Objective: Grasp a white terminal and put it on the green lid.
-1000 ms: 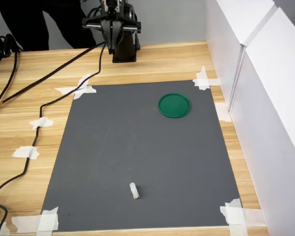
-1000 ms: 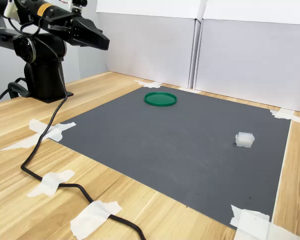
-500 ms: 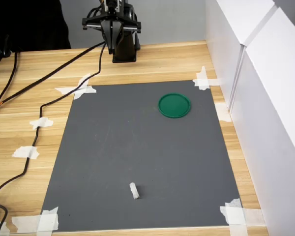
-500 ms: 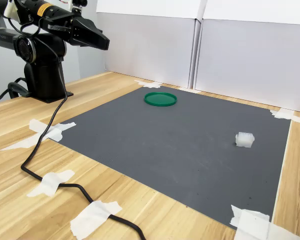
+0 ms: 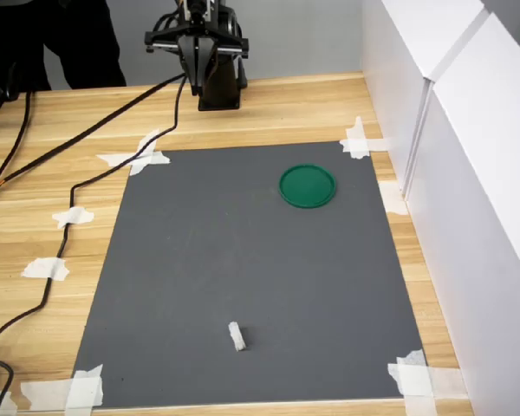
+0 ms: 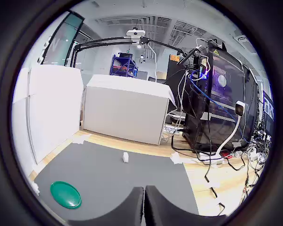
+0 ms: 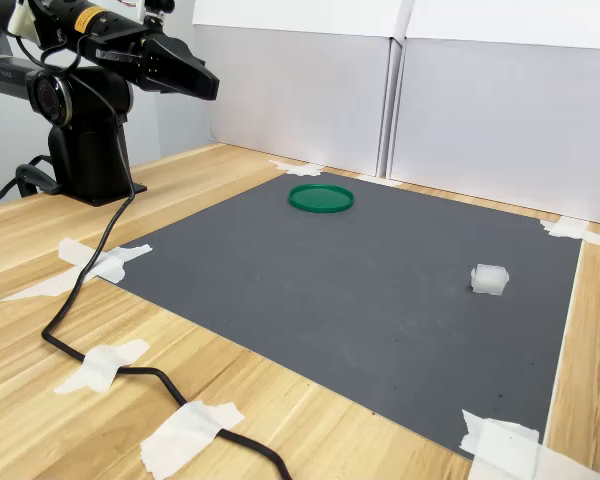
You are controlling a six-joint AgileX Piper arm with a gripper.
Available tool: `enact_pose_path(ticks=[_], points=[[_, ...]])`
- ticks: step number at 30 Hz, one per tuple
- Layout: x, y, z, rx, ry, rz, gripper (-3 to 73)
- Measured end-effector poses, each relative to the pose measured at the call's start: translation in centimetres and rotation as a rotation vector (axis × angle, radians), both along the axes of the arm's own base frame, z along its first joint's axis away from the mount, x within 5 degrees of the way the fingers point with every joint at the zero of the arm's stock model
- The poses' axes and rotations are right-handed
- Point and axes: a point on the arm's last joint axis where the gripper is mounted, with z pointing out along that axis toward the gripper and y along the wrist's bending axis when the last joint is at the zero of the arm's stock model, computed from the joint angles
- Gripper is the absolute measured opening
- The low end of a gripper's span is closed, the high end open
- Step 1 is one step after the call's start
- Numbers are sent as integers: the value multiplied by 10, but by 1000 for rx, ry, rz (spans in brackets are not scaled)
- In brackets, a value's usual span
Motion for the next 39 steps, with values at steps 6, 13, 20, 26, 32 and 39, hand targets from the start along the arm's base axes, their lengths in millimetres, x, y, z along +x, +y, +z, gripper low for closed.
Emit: enact_pose_path(ticks=[6, 13, 20, 26, 32, 39], points=[[0, 0, 0, 2, 0, 0, -16], [1, 1, 0, 46, 5, 15, -16], [1, 4, 11, 74, 20, 54, -16], [9, 8, 49, 63, 141, 87, -16], [27, 12, 76, 1, 403, 126, -16], [54, 14, 95, -35, 609, 144, -16]])
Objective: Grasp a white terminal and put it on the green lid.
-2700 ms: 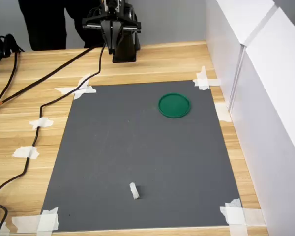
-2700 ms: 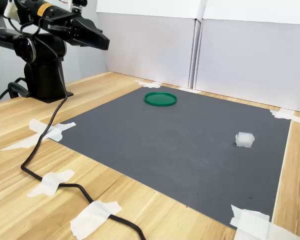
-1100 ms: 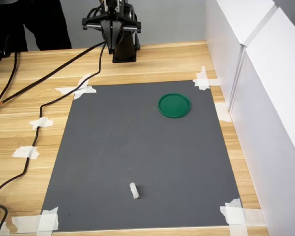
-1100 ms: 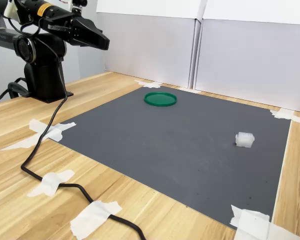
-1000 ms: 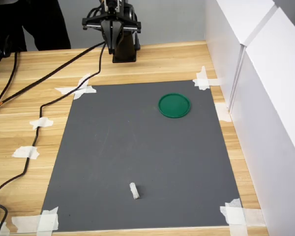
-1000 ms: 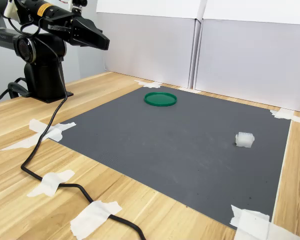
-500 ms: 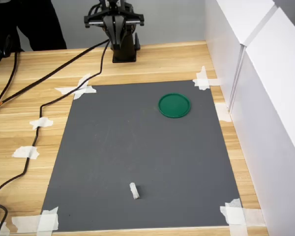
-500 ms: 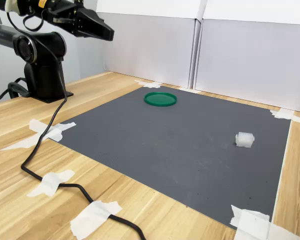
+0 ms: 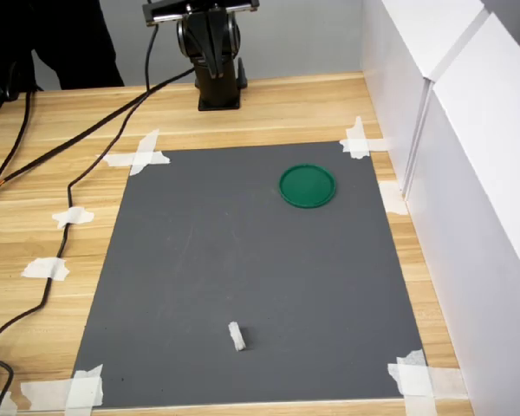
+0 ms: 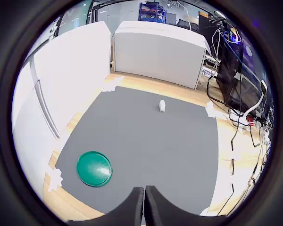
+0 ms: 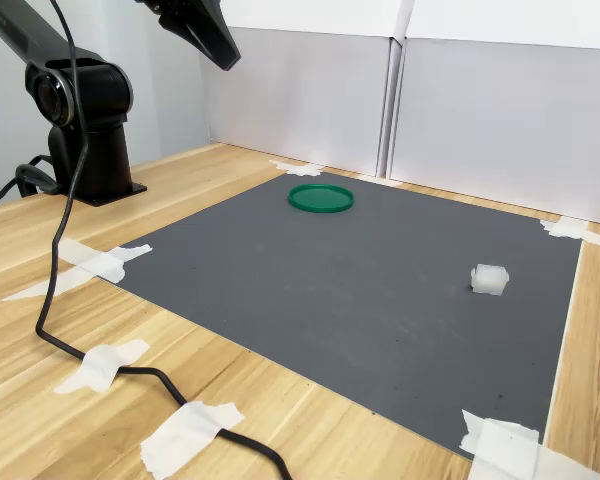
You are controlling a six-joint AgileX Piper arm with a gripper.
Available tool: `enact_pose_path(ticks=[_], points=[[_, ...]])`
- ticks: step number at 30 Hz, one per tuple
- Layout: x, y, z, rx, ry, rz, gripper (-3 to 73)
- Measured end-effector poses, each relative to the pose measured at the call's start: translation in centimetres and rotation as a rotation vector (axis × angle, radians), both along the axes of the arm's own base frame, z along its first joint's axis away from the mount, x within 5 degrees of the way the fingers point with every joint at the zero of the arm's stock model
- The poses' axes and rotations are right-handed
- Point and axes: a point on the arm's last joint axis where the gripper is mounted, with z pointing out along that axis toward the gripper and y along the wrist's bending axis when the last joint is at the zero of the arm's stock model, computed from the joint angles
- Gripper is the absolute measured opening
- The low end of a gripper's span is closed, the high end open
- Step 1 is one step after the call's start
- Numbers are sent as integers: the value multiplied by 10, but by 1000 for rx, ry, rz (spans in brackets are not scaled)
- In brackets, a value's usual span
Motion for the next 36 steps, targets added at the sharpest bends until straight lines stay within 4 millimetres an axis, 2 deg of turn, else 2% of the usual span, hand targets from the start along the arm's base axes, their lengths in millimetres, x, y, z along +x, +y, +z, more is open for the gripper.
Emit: enact_pose_path(ticks=[8, 14, 20, 26, 30, 32, 36], points=[[43, 2, 12, -13, 85, 0, -16], [86, 4, 16, -38, 171, 7, 15], [136, 7, 11, -47, 233, 12, 164], [180, 10, 7, -13, 272, -26, 406], [209, 11, 7, 29, 259, -71, 529], [224, 12, 8, 47, 255, -89, 563], [246, 13, -1, 59, 283, -108, 579]])
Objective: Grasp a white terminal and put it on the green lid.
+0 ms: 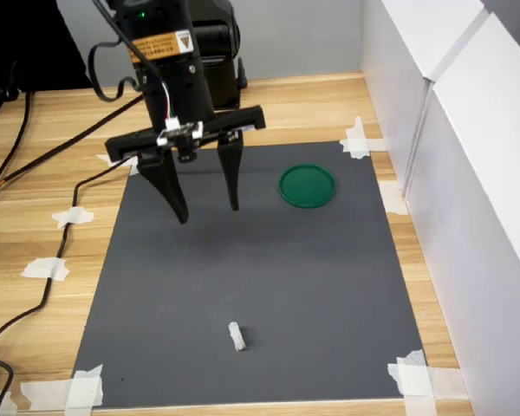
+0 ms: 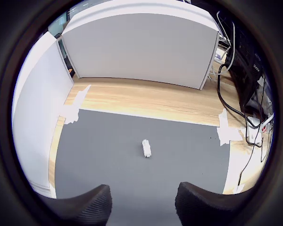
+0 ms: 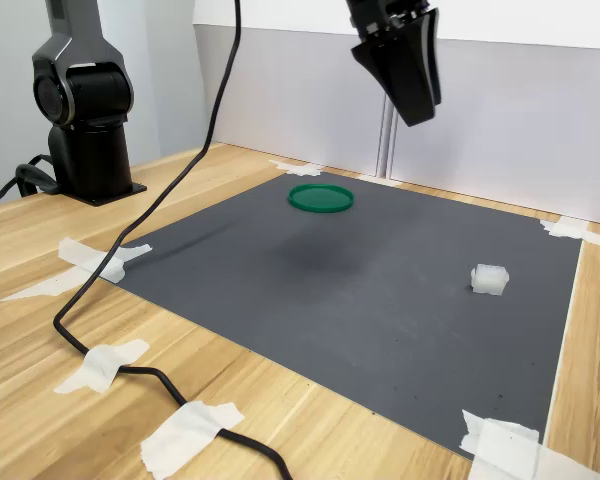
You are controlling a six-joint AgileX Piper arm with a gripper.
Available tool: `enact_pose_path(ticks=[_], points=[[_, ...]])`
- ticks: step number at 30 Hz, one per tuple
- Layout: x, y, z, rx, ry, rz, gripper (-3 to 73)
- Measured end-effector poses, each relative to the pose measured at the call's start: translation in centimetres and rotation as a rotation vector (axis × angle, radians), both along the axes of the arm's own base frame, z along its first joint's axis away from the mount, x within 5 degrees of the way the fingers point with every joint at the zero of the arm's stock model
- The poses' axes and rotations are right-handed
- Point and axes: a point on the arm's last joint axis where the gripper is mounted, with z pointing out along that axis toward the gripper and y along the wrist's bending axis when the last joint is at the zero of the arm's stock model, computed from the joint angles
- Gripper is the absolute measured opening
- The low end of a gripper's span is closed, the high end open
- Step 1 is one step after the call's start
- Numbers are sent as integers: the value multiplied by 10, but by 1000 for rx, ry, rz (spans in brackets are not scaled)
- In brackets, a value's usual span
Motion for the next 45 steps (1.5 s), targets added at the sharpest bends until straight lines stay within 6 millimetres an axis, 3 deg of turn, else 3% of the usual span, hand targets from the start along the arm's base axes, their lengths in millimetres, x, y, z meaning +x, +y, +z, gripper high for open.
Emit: enact_pose_path(ticks=[9, 22, 29, 39, 45], points=[[30, -28, -46, 8, 85, -87, 580], [73, -25, -73, -35, 68, 58, 580], [77, -23, -93, -23, 125, 88, 582], [78, -7, -94, -35, 122, 149, 576], [79, -7, -102, -60, 139, 159, 560]])
